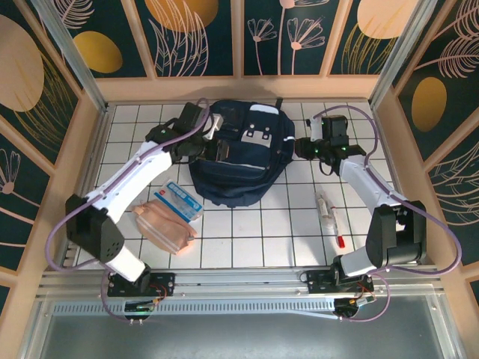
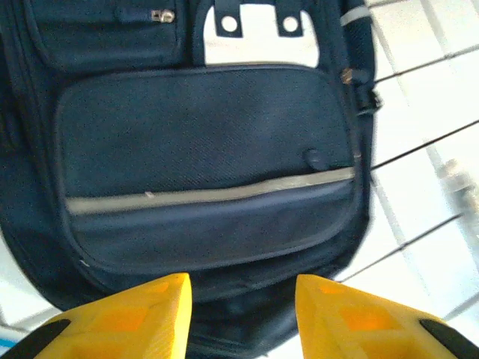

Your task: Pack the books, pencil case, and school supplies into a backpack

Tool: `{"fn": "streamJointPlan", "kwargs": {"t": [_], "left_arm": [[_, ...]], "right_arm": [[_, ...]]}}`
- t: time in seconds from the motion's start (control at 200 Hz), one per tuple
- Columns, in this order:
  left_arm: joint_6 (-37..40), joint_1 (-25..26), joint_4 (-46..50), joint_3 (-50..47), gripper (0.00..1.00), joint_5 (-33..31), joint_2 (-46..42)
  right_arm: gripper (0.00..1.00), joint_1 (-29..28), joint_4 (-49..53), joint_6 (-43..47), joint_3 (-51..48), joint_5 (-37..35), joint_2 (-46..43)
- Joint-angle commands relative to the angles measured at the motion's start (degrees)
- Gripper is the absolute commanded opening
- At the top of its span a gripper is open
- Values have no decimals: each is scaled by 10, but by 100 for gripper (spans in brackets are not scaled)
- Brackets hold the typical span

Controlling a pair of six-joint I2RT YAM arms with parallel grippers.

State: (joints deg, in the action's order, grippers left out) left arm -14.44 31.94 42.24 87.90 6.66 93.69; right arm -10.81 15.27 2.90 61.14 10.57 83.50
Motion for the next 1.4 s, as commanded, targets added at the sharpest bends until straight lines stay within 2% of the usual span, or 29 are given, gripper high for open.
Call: {"fn": "streamJointPlan", "kwargs": {"t": [0.0,0.125,0.19,0.315,0.39,0.45,0.611,0.646,0.666,0.676,0.696,0.816,0.936,1.001,1.101,1.146,1.251,1.346,1.396], "left_arm": [[191,16,66,34,42,-34,71],[198,32,44,104,48,-17,124],[202,49,37,129,48,-32,156],[310,106,24,109,50,-63,178],[335,121,1,96,52,-60,179],[313,123,-8,113,61,-66,192],[222,147,32,202,63,-82,259],[203,159,33,209,75,-97,270],[194,164,32,210,78,-102,275],[190,166,32,210,84,-103,277],[181,171,31,210,87,-106,280],[117,177,27,207,87,-128,294],[65,177,34,203,86,-194,303],[42,177,45,205,85,-232,313],[15,176,71,214,83,-258,323],[13,176,86,208,81,-262,319],[36,176,78,176,68,-272,305],[59,175,65,153,67,-278,299],[66,173,55,141,63,-283,295]], "right_arm": [[44,9,-18,37,3,0,-18],[47,29,-22,32,-11,3,-32],[49,34,-15,25,-14,4,-41],[51,40,-33,19,-44,-8,-65],[52,45,-39,12,-52,-9,-73],[52,46,-41,7,-55,-3,-78],[54,47,-68,-14,-67,1,-79],[54,47,-69,-17,-64,0,-76],[54,47,-69,-21,-63,-1,-74],[54,47,-70,-23,-62,-2,-73],[54,47,-71,-27,-62,-5,-72],[55,48,-91,-47,-78,-17,-70],[55,48,-108,-48,-81,-12,-59],[54,49,-120,-38,-80,18,-47],[53,49,-137,36,-76,110,-15],[52,49,-135,63,-67,137,4],[50,50,-98,104,-20,165,56],[50,49,-79,114,11,178,88],[49,49,-83,111,18,181,95]]}}
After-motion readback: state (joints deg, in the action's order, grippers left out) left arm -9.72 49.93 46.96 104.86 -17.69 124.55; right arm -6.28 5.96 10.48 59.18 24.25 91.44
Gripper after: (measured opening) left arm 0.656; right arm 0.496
